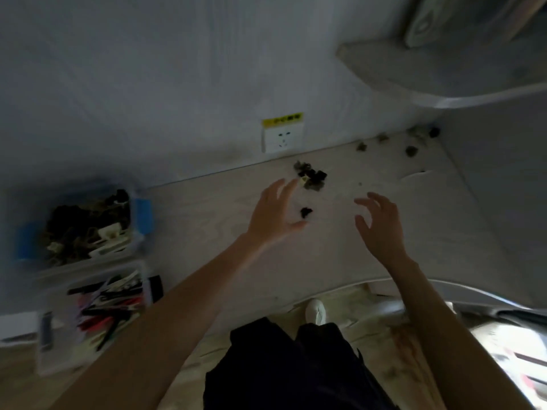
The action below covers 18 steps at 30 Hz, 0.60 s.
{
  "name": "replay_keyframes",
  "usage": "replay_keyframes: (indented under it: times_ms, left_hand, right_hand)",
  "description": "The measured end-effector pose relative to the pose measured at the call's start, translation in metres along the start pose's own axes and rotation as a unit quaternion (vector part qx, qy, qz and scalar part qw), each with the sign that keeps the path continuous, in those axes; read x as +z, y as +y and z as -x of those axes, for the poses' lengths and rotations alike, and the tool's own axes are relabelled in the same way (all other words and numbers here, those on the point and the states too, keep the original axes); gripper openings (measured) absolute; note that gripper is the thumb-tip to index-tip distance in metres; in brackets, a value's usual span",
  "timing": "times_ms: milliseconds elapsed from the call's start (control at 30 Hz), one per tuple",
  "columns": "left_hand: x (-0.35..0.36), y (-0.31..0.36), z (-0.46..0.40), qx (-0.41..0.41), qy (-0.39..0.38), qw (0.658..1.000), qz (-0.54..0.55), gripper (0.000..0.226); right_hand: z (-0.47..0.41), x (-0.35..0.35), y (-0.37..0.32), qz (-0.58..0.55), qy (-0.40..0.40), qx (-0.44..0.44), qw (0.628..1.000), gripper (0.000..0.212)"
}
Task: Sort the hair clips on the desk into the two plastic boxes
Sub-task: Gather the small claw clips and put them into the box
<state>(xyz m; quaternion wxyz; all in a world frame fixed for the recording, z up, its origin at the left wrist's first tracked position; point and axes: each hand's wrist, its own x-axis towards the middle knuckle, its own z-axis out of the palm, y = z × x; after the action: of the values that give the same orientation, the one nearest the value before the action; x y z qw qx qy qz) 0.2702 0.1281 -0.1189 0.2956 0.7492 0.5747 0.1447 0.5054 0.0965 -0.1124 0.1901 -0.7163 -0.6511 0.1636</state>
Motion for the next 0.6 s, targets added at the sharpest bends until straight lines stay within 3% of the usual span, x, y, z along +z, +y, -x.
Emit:
replay_keyframes:
  times_ms: [233,533,600]
  left_hand:
    - [0.049,0.02,-0.046,-0.122,0.115,0.983,0.067,0.091]
    - [0.087,0.025,-0.082,-0.119,0.184,0.975,-0.017,0.072]
    - [0.091,0.026,-0.087,-0.114,0.201,0.973,-0.022,0.068]
  right_hand:
    - [-0.062,-0.025,0.096,0.006,0.015,0.036,0.999,0.05]
    - [-0.17,-0.035,0.171,0.144,0.008,0.009,0.99,0.072]
    - [-0.19,-0.037,0.178,0.105,0.009,0.016,0.994,0.069]
